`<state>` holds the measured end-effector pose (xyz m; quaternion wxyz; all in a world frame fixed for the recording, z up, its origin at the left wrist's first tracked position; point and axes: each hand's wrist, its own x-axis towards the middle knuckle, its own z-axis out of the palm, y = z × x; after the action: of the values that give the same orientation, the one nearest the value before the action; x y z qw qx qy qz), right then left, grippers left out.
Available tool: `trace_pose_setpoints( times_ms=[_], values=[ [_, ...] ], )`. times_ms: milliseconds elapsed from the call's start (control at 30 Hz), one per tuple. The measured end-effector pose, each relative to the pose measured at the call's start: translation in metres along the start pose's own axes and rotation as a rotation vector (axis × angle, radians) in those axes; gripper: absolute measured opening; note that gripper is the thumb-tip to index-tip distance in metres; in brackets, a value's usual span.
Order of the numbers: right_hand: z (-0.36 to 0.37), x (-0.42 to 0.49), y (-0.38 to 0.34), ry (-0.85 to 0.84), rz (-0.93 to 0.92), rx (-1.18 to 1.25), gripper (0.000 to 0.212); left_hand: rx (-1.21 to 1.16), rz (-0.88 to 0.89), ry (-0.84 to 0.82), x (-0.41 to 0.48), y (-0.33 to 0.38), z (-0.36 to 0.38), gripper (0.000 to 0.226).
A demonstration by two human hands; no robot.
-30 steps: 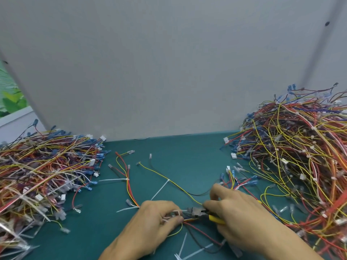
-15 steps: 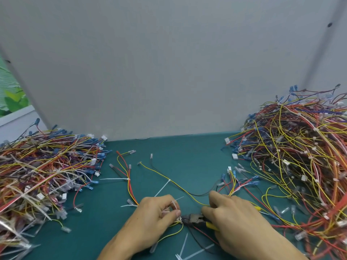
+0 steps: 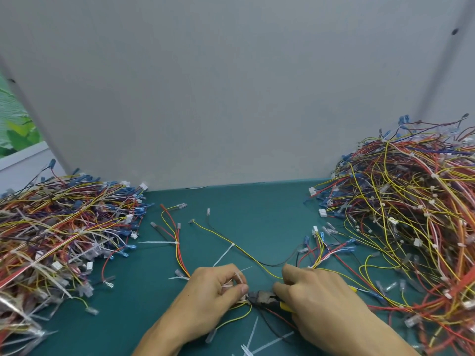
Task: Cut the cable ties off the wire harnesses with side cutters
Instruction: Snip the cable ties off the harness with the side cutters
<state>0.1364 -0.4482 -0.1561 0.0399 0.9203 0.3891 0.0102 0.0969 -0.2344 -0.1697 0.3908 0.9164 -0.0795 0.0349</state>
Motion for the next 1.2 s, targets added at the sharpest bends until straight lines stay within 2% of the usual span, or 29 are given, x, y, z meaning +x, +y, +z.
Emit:
trace_pose_setpoints(
  times_ms=[267, 400, 500, 567, 633, 700, 767, 833, 900, 1000, 1100, 1200],
  values=[
    [-0.005, 0.000, -0.002, -0.096, -0.002, -0.026, 0.024, -0.083, -0.020, 0.018, -0.001, -0.001, 0.001, 0.016],
    [-0.005, -0.003, -0.003, -0.037, 0.020, 0.031, 0.022, -0.447, -0.120, 0.185, 0.001, 0.001, -0.010, 0.014],
    [-0.004, -0.004, -0.002, 0.080, -0.001, 0.168, 0.015, -0.772, -0.196, 0.328, 0.000, 0.003, -0.030, 0.032],
    [-0.002, -0.004, 0.000, 0.061, -0.032, 0.209, 0.016, -0.934, -0.190, 0.390, -0.004, 0.004, -0.050, 0.034],
    [-0.002, -0.004, 0.003, 0.012, -0.022, 0.205, 0.013, -0.971, -0.151, 0.431, -0.009, 0.002, -0.070, 0.028],
    [-0.005, -0.005, 0.008, -0.027, 0.013, 0.169, 0.011, -0.881, -0.147, 0.452, -0.015, -0.006, -0.084, 0.028],
    [-0.010, -0.006, 0.014, -0.086, 0.047, 0.133, 0.013, -0.554, -0.162, 0.438, -0.019, -0.017, -0.086, 0.027],
    [-0.016, -0.008, 0.020, -0.142, 0.067, 0.122, 0.013, -0.130, -0.140, 0.282, -0.019, -0.026, -0.078, 0.024],
    [-0.023, -0.010, 0.026, -0.168, 0.063, 0.151, 0.009, 0.066, -0.113, 0.109, -0.015, -0.027, -0.067, 0.027],
    [-0.033, -0.011, 0.022, -0.095, 0.075, 0.182, 0.007, 0.087, -0.057, 0.010, -0.009, -0.025, -0.052, 0.030],
    [-0.039, 0.000, 0.003, -0.005, 0.094, 0.099, 0.017, 0.117, -0.013, -0.012, -0.005, -0.027, -0.046, 0.032],
    [-0.035, 0.015, -0.025, -0.051, 0.079, 0.053, 0.017, 0.066, -0.020, 0.016, -0.005, -0.029, -0.042, 0.024]
  ],
)
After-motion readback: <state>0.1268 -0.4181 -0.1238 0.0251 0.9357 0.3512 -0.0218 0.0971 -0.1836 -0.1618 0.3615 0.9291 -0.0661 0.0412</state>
